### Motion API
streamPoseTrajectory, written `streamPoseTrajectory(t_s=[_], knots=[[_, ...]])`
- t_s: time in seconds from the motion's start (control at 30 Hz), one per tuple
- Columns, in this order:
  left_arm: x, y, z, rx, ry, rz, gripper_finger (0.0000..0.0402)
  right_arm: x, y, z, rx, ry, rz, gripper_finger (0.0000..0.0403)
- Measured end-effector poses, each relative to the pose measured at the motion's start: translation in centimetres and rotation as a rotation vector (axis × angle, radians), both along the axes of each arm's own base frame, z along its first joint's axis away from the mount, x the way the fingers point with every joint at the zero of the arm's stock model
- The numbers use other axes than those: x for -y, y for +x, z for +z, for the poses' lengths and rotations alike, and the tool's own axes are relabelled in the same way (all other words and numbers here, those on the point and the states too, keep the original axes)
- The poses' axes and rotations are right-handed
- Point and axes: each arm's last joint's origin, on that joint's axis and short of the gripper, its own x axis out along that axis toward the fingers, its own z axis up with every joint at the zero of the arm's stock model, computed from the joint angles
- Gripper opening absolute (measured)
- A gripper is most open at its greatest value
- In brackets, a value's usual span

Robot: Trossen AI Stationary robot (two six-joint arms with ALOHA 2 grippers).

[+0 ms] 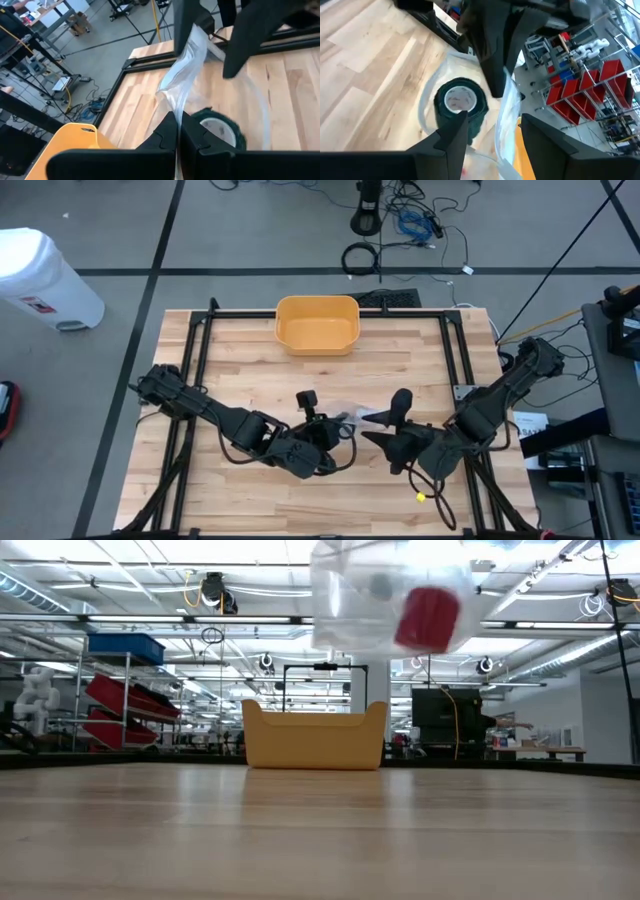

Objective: Roll bandage
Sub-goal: Put the rolled green bandage into the transparent zip bag

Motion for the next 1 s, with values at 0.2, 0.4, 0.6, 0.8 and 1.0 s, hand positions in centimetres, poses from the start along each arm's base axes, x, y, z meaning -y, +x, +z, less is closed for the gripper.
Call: streamPoseTrajectory(t_s=[0.2, 0.4, 0.6, 0.8, 1.0], knots=[[0.2, -0.1, 0.0, 0.002, 0.000, -0.005, 0.0004, -0.1, 0.0, 0.0, -0.002, -0.020, 0.006, 0.0171], [0.6, -0.3, 0.0, -0.002, 0.004, -0.018, 0.0004, -0.7, -0.8, -0.3, -0.038, -0.050, 0.044, 0.0171], [1.1, -0.5, 0.0, -0.016, 0.025, -0.042, 0.0004, -1.7, -1.9, -0.2, -0.050, -0.064, 0.097, 0.0171], [1.2, -0.7, -0.1, -0.031, 0.032, -0.047, 0.0004, -0.9, -2.8, -0.2, -0.086, -0.006, 0.082, 0.0171], [1.2, -0.7, -0.1, -0.035, 0.033, -0.050, 0.0004, -0.6, -2.3, 0.4, -0.070, 0.091, 0.138, 0.0149]])
